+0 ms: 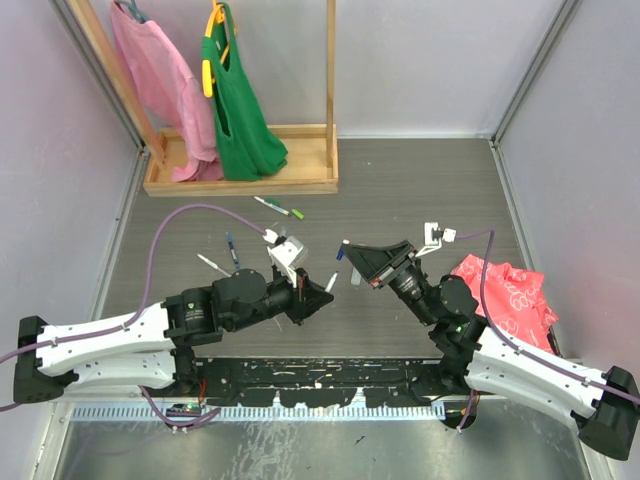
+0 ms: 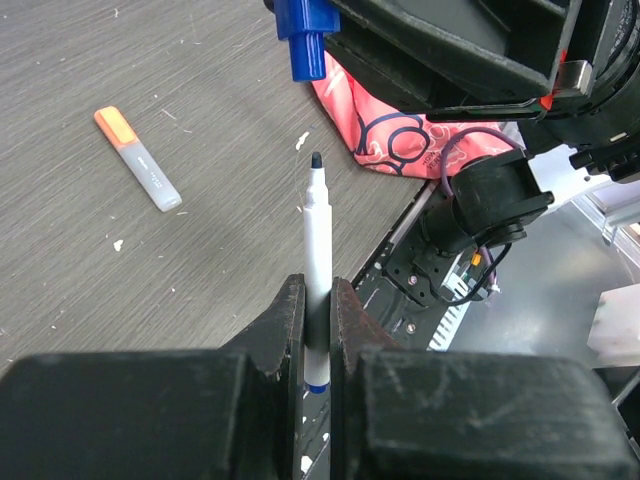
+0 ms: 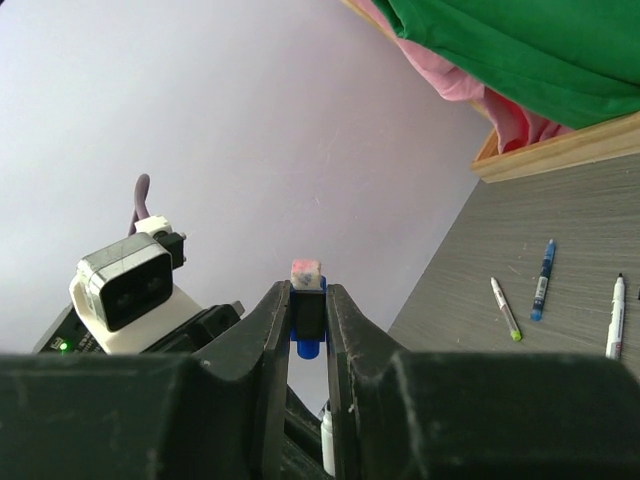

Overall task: Insert the pens into the pen caps
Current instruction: Insert the pen cap onto the pen.

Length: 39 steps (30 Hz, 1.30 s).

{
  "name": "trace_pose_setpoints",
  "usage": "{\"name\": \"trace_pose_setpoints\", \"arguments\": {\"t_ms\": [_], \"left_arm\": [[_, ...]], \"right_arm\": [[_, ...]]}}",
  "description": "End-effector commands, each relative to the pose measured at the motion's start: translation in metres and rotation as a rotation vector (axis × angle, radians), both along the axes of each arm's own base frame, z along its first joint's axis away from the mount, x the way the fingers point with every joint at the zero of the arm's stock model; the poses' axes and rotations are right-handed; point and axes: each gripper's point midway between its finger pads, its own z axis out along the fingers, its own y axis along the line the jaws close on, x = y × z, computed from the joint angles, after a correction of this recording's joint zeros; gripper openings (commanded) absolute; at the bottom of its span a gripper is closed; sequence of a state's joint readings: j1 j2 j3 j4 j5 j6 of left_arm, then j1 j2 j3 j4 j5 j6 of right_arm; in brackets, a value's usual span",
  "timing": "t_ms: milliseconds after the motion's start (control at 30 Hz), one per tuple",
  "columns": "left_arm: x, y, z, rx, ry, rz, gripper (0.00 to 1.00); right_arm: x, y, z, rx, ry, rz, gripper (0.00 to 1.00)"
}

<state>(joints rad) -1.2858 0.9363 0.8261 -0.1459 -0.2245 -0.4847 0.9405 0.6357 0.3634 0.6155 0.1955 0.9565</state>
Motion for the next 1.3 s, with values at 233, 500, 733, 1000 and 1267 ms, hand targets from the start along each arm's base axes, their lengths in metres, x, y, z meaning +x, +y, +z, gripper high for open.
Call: {"name": "trace_pose_setpoints", "arguments": {"t_ms": [233,500,733,1000,1267], "left_arm": [[0.004,0.003,0.031,-0.110,-0.046,0.031,0.00],[0.004,0.003,0.034,-0.120,-0.046,0.030,0.00],[0.004,0.002,0.036,-0.124,-0.045,0.026,0.00],[0.004,0.002,0.037,-0.125,-0.047,0.026,0.00],[0.005,0.004,0.040,-0.136,-0.050,0.037,0.00]], "right_arm": [[-0.010,0.000,0.023,0.050,-0.056,0.043,0.00],[-0.010,0.001,0.019,0.036,-0.052,0.047,0.00],[-0.010,0.002,0.017,0.031,-0.048,0.048,0.00],[-0.010,0.003,0.013,0.020,-0.043,0.050,0.00],[-0.011,0.004,0.014,0.017,-0.050,0.055,0.00]]}}
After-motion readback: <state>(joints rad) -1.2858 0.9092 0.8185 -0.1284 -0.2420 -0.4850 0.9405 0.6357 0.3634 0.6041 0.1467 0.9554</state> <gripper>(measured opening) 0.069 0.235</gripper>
